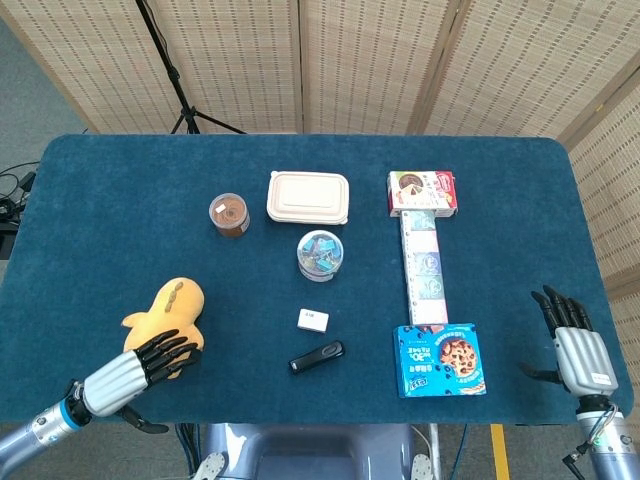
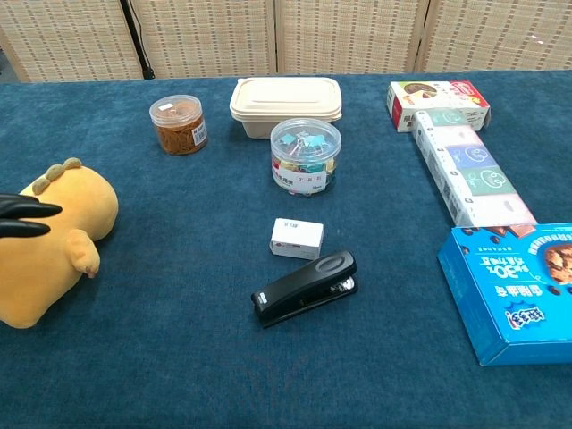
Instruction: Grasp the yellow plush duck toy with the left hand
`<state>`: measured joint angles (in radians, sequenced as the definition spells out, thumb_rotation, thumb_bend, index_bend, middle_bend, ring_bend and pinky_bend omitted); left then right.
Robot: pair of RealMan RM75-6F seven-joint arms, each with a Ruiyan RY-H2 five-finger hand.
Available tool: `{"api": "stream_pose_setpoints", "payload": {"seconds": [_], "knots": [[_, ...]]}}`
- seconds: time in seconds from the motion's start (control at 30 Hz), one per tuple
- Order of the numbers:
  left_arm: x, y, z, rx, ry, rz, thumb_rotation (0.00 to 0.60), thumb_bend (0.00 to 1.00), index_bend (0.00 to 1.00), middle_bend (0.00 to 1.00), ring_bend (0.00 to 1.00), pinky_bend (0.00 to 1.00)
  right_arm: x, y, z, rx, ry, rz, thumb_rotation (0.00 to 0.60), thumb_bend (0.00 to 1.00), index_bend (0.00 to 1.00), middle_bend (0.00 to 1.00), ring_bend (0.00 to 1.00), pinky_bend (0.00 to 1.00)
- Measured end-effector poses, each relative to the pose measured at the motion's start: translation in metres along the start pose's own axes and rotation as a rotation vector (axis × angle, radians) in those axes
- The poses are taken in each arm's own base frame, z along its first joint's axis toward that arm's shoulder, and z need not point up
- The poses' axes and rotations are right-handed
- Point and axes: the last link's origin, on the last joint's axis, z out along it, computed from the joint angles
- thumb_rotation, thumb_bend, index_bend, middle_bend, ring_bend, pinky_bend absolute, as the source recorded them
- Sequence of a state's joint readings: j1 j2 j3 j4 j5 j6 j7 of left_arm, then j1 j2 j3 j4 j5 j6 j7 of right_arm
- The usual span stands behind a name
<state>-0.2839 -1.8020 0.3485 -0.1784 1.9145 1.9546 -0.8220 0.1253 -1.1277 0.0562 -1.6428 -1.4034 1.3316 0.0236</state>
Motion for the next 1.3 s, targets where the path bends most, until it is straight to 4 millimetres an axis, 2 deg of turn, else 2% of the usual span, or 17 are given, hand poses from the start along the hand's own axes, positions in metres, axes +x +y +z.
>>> {"api": "stream_pose_setpoints", "payload": {"seconds": [0.2,0.5,0.77,0.97,1.1,1.3], "knots": [[0.016,-0.007,0.003,0.049,0.118,-0.044,0.214,0.00,0.00,0.00,0.00,0.00,0.002,0.000,0.000,-0.001,0.008,0.004,0.600,0.00,0.00,0.00,0.00,0.00],[0.031,-0.022,-0.001,0.222,0.190,-0.066,0.206,0.00,0.00,0.00,0.00,0.00,0.006,0.000,-0.002,0.008,0.024,0.013,0.600,0.00,0.00,0.00,0.00,0.00],[0.047,-0.015,-0.001,0.448,0.209,-0.095,0.317,0.00,0.00,0.00,0.00,0.00,0.011,0.000,-0.001,0.015,0.036,0.023,0.600,0.00,0.00,0.00,0.00,0.00],[0.081,-0.007,-0.008,0.607,0.217,-0.087,0.391,0.00,0.00,0.00,0.00,0.00,0.012,0.000,-0.001,0.016,0.042,0.026,0.600,0.00,0.00,0.00,0.00,0.00],[0.098,-0.006,-0.020,0.702,0.215,-0.058,0.422,0.00,0.00,0.00,0.00,0.00,0.014,0.001,-0.003,0.015,0.049,0.027,0.600,0.00,0.00,0.00,0.00,0.00],[0.103,-0.006,-0.029,0.798,0.184,-0.032,0.445,0.00,0.00,0.00,0.00,0.00,0.016,0.002,-0.005,0.017,0.051,0.036,0.600,0.00,0.00,0.00,0.00,0.00]]}}
